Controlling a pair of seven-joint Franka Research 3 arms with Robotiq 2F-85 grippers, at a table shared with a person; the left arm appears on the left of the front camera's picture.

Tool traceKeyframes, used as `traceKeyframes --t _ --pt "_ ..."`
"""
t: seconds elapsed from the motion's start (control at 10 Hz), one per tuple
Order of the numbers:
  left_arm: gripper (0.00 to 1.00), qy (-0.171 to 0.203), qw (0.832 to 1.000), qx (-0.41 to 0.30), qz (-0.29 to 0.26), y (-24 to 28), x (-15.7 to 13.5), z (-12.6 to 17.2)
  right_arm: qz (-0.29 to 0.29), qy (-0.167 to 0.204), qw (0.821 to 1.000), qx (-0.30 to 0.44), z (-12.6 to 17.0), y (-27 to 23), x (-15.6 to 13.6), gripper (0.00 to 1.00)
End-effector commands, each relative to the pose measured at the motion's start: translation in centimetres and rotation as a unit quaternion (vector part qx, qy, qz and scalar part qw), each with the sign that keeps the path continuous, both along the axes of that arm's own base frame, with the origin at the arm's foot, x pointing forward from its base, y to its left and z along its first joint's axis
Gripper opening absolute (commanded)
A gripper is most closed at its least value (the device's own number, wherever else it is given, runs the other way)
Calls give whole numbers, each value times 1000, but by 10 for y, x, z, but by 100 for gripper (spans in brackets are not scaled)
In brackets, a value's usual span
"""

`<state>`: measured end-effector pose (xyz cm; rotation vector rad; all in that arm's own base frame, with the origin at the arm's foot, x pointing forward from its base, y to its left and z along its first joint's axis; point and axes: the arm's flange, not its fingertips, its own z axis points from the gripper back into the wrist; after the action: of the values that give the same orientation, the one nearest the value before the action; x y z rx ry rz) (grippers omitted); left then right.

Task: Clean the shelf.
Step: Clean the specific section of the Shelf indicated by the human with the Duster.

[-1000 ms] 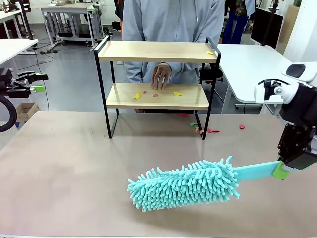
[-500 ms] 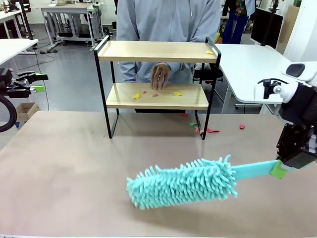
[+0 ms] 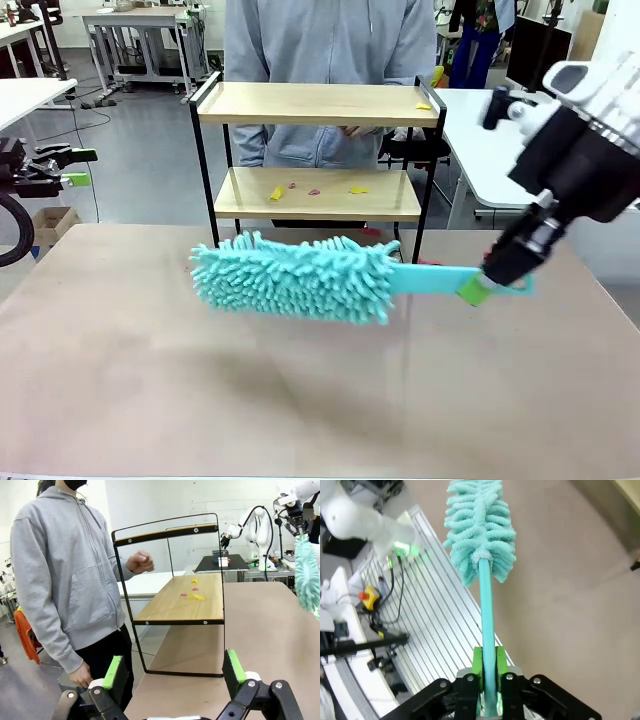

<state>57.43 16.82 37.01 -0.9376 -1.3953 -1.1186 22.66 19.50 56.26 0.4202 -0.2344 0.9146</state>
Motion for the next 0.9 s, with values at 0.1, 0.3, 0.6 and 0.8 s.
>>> traceKeyframes --t 0.1,0.3,0.6,0.8 --pt "100 -2 1000 2 -2 -1 -1 2 -141 -19 989 37 7 49 -7 14" --pt "100 -2 1000 2 -2 -1 -1 2 -218 -76 973 21 9 87 -6 14" --pt "100 -2 1000 2 -2 -1 -1 2 -258 -96 961 28 3 119 19 14" --pt "100 -2 1000 2 -2 -1 -1 2 -267 -71 961 7 1 112 27 14"
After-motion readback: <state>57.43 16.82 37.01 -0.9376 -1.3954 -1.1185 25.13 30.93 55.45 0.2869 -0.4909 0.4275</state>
